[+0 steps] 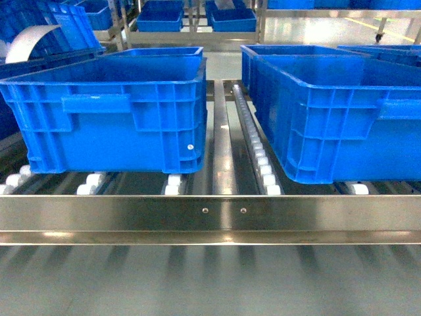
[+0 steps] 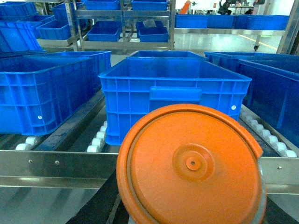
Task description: Sort blue parts and orange caps into right shelf containers
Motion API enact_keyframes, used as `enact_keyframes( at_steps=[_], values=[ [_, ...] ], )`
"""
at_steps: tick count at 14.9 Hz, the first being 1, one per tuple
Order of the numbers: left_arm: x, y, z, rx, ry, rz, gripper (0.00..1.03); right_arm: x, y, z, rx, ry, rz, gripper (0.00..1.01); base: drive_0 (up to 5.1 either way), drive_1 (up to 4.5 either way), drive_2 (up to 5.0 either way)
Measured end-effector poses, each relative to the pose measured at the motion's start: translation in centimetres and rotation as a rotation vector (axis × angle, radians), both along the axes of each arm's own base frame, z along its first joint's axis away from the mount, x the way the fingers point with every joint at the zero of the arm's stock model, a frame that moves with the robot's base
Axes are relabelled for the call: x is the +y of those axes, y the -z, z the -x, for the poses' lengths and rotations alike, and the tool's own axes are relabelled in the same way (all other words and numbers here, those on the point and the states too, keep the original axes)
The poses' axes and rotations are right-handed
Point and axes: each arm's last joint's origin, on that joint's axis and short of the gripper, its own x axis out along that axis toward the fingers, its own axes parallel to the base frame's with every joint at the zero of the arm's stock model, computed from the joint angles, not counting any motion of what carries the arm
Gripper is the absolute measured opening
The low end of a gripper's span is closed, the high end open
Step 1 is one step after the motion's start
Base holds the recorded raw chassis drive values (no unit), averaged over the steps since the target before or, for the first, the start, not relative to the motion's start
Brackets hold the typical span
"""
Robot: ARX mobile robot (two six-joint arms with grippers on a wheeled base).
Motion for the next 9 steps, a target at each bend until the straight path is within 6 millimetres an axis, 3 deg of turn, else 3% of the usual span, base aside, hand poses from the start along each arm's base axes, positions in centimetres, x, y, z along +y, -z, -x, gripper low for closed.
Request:
enact_keyframes(
  at_steps=[6, 9],
  values=[
    [0.00, 0.00, 0.00, 0.000, 0.000, 0.000, 0.42, 0.00, -0.01, 0.00, -0.001, 0.000, 0.000, 0.43, 0.0, 0.00, 0.0],
    [0.00, -0.01, 0.00, -0.001, 0.000, 0.000, 0.42, 0.00, -0.02, 0.00, -0.002, 0.000, 0.000, 0.43, 0.0, 4.07, -4.1]
  ],
)
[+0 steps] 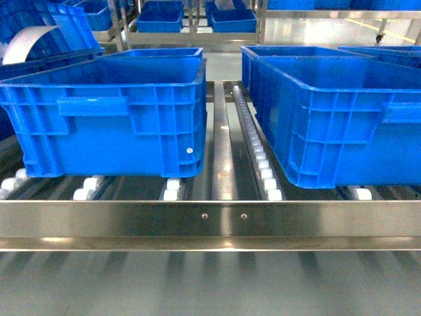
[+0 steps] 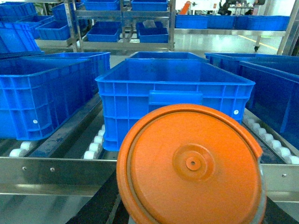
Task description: Sort blue parts and orange caps into right shelf containers
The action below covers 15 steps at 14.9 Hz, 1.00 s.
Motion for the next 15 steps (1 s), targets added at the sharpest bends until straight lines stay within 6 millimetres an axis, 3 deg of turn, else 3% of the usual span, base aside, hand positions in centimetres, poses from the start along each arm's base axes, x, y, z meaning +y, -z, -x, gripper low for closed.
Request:
enact_keyframes(
  at_steps=[13, 15],
  values=[
    [0.00, 0.00, 0.00, 0.000, 0.000, 0.000, 0.42, 0.00, 0.02, 0.00, 0.002, 0.000, 0.000, 0.43, 0.0, 4.16, -4.2],
    [0.00, 0.02, 0.00, 0.002, 0.000, 0.000, 0.42, 0.00, 0.05, 0.00, 0.005, 0.000, 0.000, 0.43, 0.0, 0.00, 0.0]
  ],
)
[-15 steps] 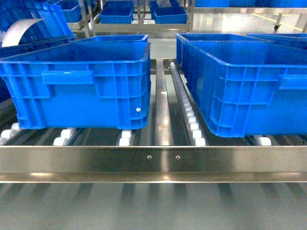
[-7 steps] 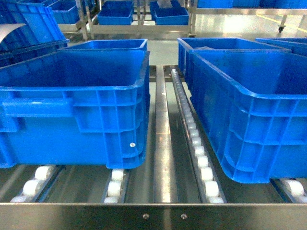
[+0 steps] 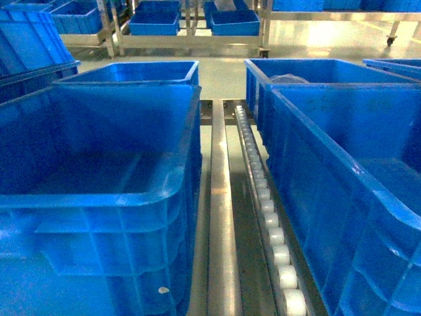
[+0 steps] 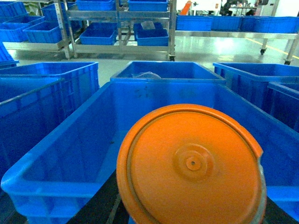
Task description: Sort blue parts and orange caps into right shelf containers
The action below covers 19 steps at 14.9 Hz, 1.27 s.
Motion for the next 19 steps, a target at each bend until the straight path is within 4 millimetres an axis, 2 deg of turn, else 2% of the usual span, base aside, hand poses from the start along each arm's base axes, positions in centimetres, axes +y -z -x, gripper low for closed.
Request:
enact_keyframes(
  at_steps=[19],
  values=[
    [0.00, -0.02, 0.00, -0.002, 0.000, 0.000, 0.42, 0.00, -0.04, 0.00, -0.004, 0.000, 0.000, 0.43, 0.0, 0.00, 0.0]
  ],
)
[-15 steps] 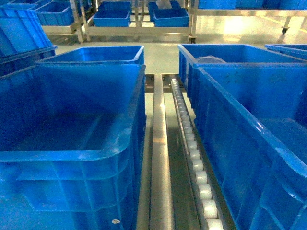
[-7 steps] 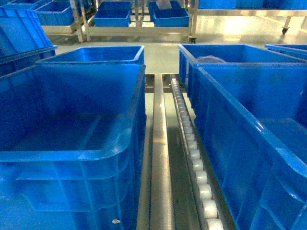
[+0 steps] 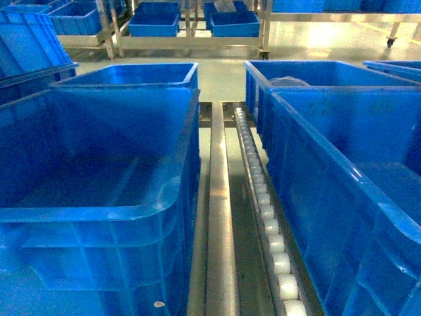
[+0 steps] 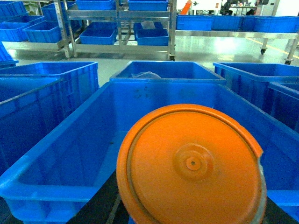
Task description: Sort blue parts and orange caps into right shelf containers
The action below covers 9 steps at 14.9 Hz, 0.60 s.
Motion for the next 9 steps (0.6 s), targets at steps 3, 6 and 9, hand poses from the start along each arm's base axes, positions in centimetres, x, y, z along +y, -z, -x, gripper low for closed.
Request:
enact_keyframes(
  at_steps=[3, 6, 9],
  values=[
    [0.00, 0.00, 0.00, 0.000, 0.000, 0.000, 0.42, 0.00, 0.00, 0.00, 0.000, 0.000, 0.000, 0.43, 0.0, 0.00, 0.0],
    [0.00, 0.00, 0.00, 0.000, 0.000, 0.000, 0.42, 0.00, 0.00, 0.00, 0.000, 0.000, 0.000, 0.43, 0.0, 0.00, 0.0],
    [0.00, 0.00, 0.00, 0.000, 0.000, 0.000, 0.42, 0.00, 0.00, 0.00, 0.000, 0.000, 0.000, 0.43, 0.0, 0.00, 0.0]
  ],
)
